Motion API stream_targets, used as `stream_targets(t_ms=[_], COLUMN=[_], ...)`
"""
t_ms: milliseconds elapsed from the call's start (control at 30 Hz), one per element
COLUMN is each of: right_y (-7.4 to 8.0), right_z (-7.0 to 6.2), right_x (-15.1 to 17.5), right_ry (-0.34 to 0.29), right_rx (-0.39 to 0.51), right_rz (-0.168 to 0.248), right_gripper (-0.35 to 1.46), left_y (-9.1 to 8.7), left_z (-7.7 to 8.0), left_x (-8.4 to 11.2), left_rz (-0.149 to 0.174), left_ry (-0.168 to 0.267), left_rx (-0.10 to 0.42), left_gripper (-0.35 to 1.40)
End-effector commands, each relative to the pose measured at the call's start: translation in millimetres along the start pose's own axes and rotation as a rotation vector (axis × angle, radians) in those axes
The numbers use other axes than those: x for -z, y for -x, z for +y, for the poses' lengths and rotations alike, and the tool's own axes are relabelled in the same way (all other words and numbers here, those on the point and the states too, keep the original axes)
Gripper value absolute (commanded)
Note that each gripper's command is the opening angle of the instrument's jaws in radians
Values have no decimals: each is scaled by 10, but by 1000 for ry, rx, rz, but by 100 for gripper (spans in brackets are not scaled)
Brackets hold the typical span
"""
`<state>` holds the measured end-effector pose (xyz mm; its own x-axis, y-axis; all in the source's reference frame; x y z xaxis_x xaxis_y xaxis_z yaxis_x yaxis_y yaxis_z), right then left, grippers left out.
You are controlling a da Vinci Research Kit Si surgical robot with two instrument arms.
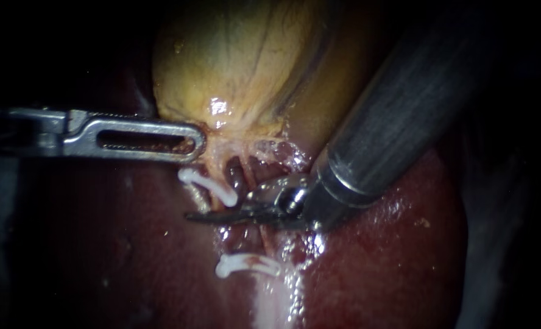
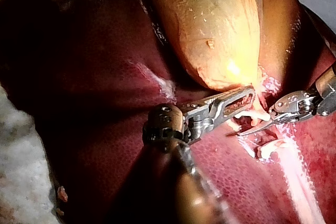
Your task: Go back from the cut left tube
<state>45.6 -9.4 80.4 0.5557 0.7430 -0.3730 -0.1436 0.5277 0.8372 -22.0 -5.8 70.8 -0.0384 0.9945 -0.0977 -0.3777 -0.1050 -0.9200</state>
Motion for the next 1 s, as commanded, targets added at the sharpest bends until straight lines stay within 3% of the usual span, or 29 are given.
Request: stream_targets(t_ms=[33, 400, 633, 667, 767, 867, 1000], right_y=[0, 10, 12, 12, 11, 9, 7], right_z=[0, 5, 2, 1, 1, 2, 2], right_x=[0, -8, -6, -6, -6, -6, -7], right_ry=[1, 3, -2, -5, -4, 8, 13], right_rx=[0, 26, 91, 92, 105, 122, 145], right_rz=[0, 1, 56, 65, 83, 115, 125], right_gripper=[-35, -35, -35, -21, 49, 98, 111], left_y=[0, 1, 1, 1, 1, 1, 1], left_z=[0, 0, 0, 1, 1, 1, 1], left_x=[0, 1, 1, 1, 1, 1, 1], left_rz=[0, 0, 0, 0, 0, 0, 0], left_ry=[-1, -1, -1, -1, -1, -1, -1], left_rx=[-1, -1, -1, -1, -1, 0, 0], left_gripper=[-35, -35, -35, -35, -35, -35, -35])
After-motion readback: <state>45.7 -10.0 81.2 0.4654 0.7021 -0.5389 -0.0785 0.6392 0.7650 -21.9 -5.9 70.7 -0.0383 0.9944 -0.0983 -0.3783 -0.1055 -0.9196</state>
